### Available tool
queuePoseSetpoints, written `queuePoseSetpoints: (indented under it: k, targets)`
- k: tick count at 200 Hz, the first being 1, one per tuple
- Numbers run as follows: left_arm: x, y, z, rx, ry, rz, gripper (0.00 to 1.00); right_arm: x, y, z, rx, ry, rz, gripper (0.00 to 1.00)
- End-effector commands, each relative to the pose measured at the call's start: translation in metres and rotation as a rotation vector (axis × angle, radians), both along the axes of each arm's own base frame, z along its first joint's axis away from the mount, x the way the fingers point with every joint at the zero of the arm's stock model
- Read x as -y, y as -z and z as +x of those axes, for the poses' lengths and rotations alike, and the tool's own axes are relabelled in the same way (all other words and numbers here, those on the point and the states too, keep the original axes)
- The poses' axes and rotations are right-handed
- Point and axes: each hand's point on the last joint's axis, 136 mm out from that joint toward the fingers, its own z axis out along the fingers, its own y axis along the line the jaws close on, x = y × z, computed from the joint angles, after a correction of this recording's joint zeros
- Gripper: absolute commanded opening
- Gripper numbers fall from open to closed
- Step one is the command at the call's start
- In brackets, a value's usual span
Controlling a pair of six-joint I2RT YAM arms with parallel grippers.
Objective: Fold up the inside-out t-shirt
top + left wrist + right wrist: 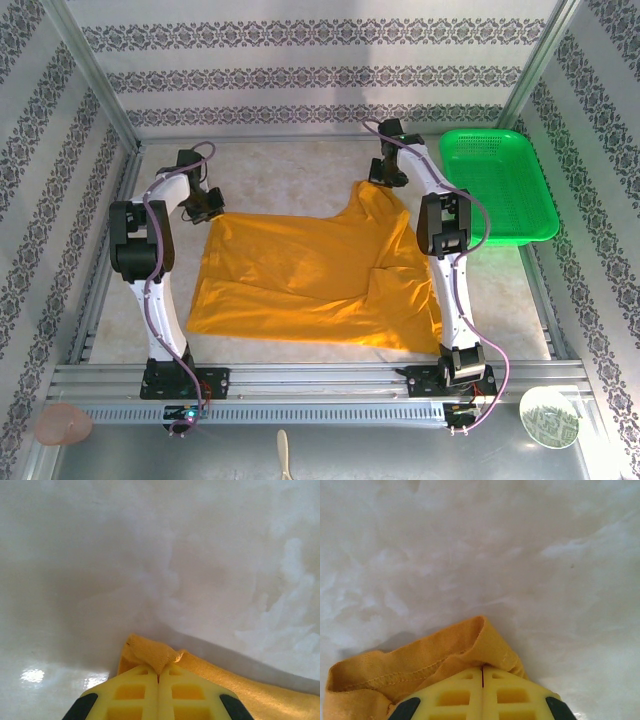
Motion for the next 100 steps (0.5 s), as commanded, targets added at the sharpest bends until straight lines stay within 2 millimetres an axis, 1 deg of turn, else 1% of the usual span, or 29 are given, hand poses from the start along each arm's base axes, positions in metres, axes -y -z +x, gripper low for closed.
queuePoseSetpoints:
  k: [1, 20, 37, 54, 77, 100]
  targets:
    - [-0.012, -0.013, -0.001, 0.034, -0.035, 0.001, 0.00, 0.022, -0.041, 0.013, 0.083, 0.045, 0.034, 0.00]
    - [-0.014, -0.012, -0.002, 0.033, -0.043, -0.005, 0.00, 0.031, -0.068, 0.021, 0.151, 0.094, 0.111, 0.00]
    - [-0.014, -0.010, -0.003, 0.029, -0.045, -0.011, 0.00, 0.034, -0.081, 0.024, 0.184, 0.113, 0.166, 0.00]
    - [-0.013, -0.008, -0.003, 0.027, -0.048, -0.018, 0.00, 0.028, -0.087, 0.025, 0.200, 0.109, 0.207, 0.00]
    - [-0.012, -0.008, -0.002, 0.032, -0.054, -0.030, 0.00, 0.020, -0.089, 0.024, 0.218, 0.103, 0.264, 0.00]
    - [-0.009, -0.012, 0.003, 0.055, -0.057, -0.054, 0.00, 0.014, -0.092, 0.021, 0.231, 0.097, 0.303, 0.00]
